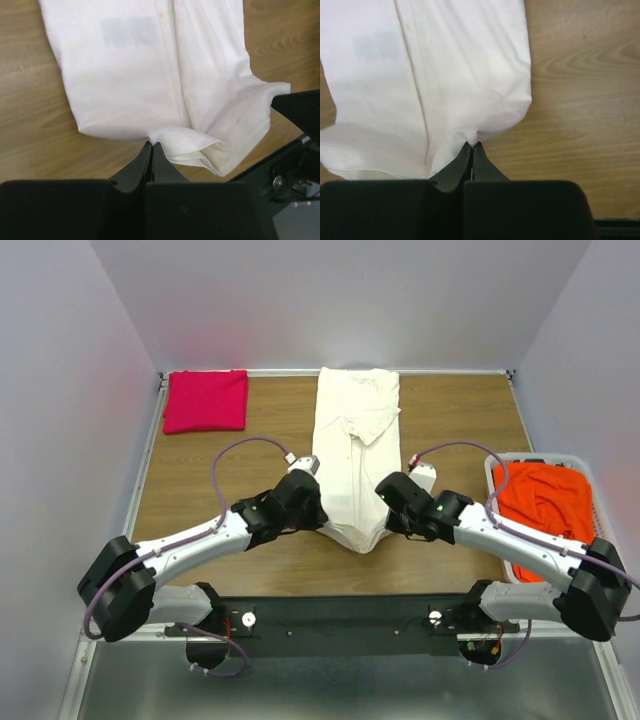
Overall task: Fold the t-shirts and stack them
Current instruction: Fold the tshirt
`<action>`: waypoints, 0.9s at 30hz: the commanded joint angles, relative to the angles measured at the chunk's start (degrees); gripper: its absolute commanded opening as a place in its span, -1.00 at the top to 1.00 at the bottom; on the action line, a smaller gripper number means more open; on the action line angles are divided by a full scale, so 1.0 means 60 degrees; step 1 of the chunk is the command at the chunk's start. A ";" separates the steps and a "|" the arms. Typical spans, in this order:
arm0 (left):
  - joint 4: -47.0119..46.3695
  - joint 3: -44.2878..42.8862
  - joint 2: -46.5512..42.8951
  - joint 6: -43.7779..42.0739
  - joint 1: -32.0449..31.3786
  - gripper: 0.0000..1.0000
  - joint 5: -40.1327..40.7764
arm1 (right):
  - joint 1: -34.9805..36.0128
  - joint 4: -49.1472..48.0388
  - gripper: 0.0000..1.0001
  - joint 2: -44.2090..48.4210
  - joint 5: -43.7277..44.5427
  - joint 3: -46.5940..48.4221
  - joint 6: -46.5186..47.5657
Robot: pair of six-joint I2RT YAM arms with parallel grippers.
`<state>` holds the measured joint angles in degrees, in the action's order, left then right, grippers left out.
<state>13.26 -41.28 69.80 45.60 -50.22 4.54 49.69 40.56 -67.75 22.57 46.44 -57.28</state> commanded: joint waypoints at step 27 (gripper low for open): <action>-0.1287 -0.4853 0.5886 -0.1404 0.2891 1.00 0.1075 | -0.4077 -0.3551 0.99 -0.5759 0.0121 0.4286 0.2617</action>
<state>5.74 -67.46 104.05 37.95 -33.50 8.03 26.85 21.93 -99.81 25.45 68.79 -43.77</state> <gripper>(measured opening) 0.008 0.012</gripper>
